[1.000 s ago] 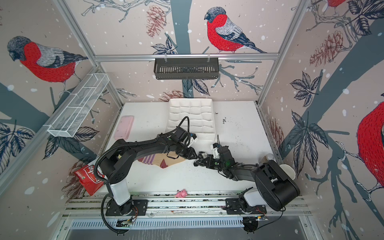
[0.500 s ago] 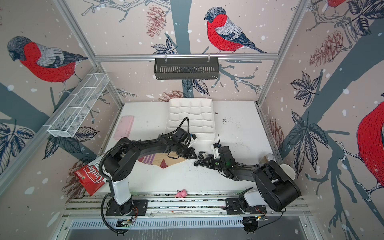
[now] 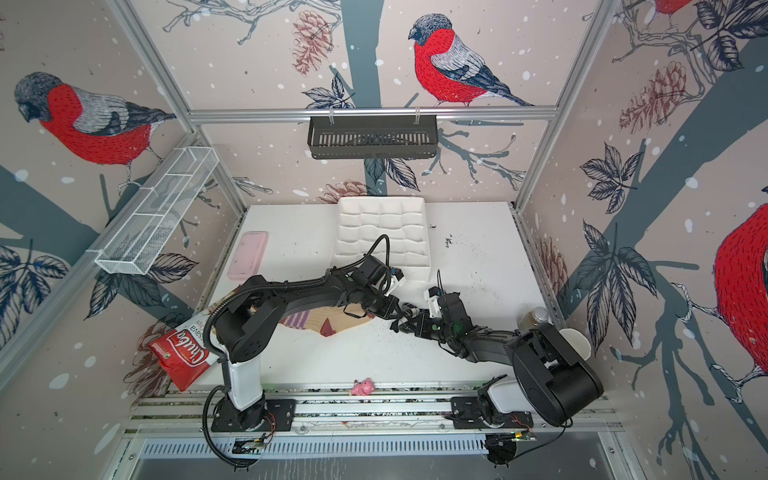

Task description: Roll the socks

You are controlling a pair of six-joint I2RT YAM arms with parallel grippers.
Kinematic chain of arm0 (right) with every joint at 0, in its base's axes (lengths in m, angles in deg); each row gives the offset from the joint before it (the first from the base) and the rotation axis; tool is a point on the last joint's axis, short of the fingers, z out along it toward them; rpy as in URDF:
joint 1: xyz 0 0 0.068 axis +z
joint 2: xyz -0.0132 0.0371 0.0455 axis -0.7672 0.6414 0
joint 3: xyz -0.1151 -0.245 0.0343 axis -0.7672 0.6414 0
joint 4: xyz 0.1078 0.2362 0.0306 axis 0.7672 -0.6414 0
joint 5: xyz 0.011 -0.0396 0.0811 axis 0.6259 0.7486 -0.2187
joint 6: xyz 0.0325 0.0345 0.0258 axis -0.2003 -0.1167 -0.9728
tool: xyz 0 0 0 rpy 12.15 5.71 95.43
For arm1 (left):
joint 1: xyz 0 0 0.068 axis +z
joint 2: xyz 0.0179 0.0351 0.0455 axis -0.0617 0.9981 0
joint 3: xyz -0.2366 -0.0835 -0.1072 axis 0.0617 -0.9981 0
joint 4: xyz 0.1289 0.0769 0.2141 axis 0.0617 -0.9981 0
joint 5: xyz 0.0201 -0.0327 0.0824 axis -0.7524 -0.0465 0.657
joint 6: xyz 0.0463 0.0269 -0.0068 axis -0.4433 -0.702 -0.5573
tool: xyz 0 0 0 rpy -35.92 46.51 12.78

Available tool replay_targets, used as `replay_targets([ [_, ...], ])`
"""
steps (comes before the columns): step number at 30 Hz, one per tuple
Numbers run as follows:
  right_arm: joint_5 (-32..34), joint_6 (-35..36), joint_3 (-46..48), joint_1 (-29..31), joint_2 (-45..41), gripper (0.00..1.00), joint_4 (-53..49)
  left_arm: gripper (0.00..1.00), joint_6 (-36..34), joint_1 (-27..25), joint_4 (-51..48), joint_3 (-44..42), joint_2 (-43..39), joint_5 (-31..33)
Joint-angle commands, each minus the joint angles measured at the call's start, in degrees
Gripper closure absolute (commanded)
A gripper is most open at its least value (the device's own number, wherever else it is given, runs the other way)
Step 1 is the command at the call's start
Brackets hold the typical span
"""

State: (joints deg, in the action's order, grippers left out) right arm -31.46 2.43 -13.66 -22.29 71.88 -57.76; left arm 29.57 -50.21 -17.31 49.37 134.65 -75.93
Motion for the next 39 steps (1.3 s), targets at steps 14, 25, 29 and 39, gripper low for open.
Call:
replay_targets([
  [14, 5.48, 3.15, 1.06, -2.58, -2.0, 0.88, -15.31, 0.9, 1.91, -1.93, 4.27, 2.28, 1.25, -5.48],
  [25, 4.88, 3.33, 1.41, -2.84, -1.39, 0.83, -14.99, 0.91, 3.58, -2.81, 8.11, 4.23, 6.56, -7.42],
  [29, 4.4, 3.32, 1.28, -2.91, -2.16, 0.79, -15.83, 0.91, 3.56, -2.81, 7.73, 5.38, 7.94, -6.59],
  [39, 4.7, 4.46, 0.44, -2.94, -6.58, 0.71, -21.46, 0.93, 3.43, -3.32, 5.57, 8.7, 12.91, -3.44],
])
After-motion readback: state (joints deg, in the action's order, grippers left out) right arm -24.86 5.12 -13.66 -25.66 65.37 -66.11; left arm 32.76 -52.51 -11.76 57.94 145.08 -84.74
